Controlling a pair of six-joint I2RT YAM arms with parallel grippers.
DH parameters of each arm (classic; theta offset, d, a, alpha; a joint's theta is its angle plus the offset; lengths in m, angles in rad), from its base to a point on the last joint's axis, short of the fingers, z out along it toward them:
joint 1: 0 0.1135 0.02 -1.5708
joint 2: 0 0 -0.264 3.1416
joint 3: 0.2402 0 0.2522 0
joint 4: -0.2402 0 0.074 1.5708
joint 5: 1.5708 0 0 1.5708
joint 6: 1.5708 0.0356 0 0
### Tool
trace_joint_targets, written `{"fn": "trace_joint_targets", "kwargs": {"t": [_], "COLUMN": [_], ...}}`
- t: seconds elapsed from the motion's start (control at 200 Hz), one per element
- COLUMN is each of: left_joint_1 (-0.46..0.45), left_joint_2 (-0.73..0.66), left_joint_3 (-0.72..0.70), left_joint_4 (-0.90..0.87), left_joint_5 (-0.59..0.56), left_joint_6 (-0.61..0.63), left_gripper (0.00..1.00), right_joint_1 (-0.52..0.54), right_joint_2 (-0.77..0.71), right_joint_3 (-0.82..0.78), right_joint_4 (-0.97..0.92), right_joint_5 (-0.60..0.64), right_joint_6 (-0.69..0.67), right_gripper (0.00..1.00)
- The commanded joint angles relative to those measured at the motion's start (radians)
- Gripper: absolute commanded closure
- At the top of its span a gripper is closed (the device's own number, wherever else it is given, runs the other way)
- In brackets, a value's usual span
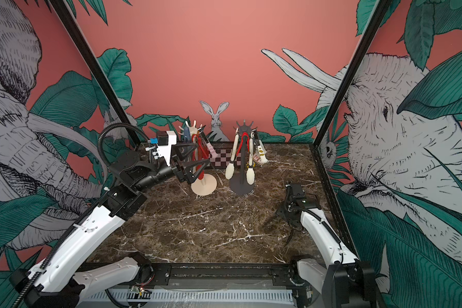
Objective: Hang food tongs on kitchen utensil racks
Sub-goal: Pick up the food tongs from the center of the board.
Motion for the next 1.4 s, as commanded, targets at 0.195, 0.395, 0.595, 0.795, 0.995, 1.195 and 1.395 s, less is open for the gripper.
{"fn": "trace_joint_targets", "kwargs": {"t": [0.195,0.395,0.595,0.795,0.995,1.195,1.395], "left_joint_1": [0.0,0.0,0.0,0.0,0.0,0.0,0.0], "left_joint_2": [-0.061,-0.089,-0.116,-0.149,-0.191,-0.239,-0.286], "left_joint_3": [-0.01,-0.007,-0.011,-0.021,-0.033,-0.049,-0.087], "left_joint_4": [-0.007,-0.026,-0.043,-0.077,-0.161,-0.268,-0.32], "left_joint_5": [0.001,-0.004,-0.011,-0.046,-0.102,-0.198,-0.263], "left_joint_6": [0.021,0.032,0.032,0.038,0.051,0.069,0.066], "left_gripper": [0.01,0.01,0.01,0.01,0.01,0.01,0.01], "right_joint_1": [-0.029,-0.041,-0.046,-0.049,-0.049,-0.049,-0.05], "right_joint_2": [0.12,0.215,0.285,0.34,0.381,0.418,0.444], "right_joint_3": [-0.015,-0.003,0.011,0.025,0.026,0.039,0.046], "right_joint_4": [0.116,0.161,0.213,0.226,0.251,0.259,0.27], "right_joint_5": [0.014,0.024,0.016,0.025,0.021,0.023,0.031], "right_joint_6": [0.036,0.054,0.068,0.075,0.095,0.09,0.083], "right_gripper": [0.43,0.45,0.5,0.53,0.57,0.62,0.68]}}
